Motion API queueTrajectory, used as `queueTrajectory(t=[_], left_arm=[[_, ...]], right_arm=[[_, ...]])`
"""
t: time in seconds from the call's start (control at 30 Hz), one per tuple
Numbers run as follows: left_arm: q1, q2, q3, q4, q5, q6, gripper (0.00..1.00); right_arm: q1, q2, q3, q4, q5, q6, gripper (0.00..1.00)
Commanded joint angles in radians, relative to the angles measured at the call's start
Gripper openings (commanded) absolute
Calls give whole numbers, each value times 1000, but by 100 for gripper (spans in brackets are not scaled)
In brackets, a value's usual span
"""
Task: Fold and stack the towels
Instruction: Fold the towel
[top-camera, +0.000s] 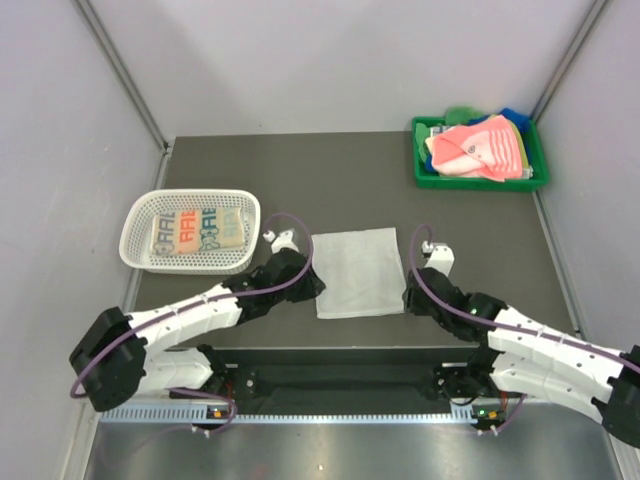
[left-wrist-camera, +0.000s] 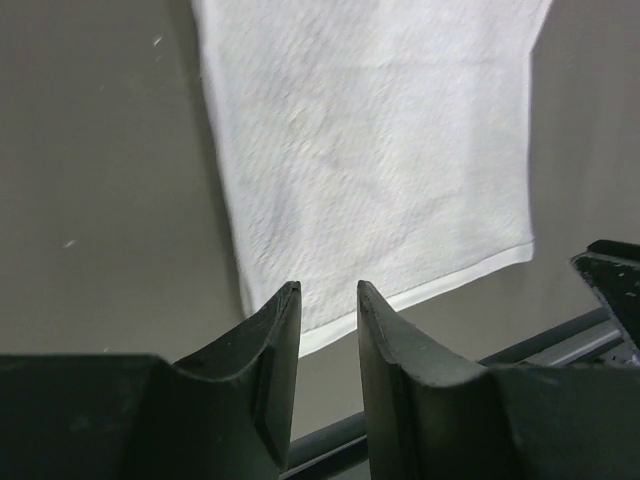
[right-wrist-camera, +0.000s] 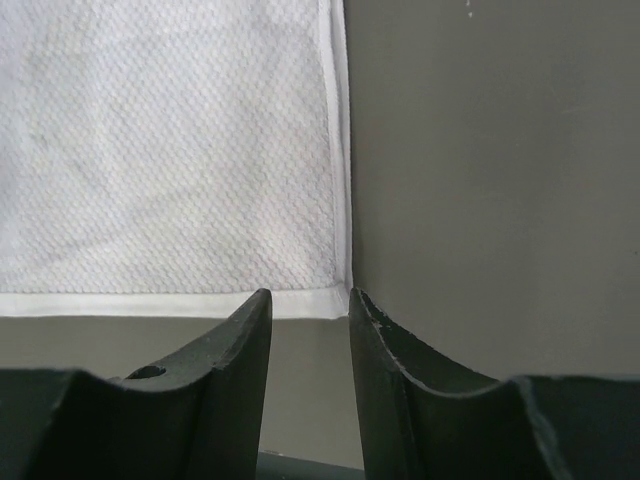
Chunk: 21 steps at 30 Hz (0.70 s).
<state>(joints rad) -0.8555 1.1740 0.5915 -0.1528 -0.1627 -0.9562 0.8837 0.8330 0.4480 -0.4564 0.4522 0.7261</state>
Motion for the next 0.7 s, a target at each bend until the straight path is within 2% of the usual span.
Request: queueTrajectory(t=[0.0, 0.13, 0.2, 0.33, 0.57, 0.67], left_arm=[[-4, 68, 76, 62, 5, 33, 33], [-4, 232, 102, 144, 69, -10, 29], [-4, 278, 84, 241, 87, -33, 28], [-2, 358, 48, 292, 88, -75, 27], [15, 329, -5, 225, 32, -90, 27], [30, 305, -10, 187, 22, -73, 27]], right_arm=[[17, 59, 72, 51, 40, -10, 37], [12, 196, 103, 153, 37, -24, 37], [0, 263, 95, 214, 31, -21, 37], [-20, 328, 25, 292, 11, 24, 38], [-2, 290, -138, 390, -107, 119, 34], [41, 252, -157, 371, -92, 163, 33]])
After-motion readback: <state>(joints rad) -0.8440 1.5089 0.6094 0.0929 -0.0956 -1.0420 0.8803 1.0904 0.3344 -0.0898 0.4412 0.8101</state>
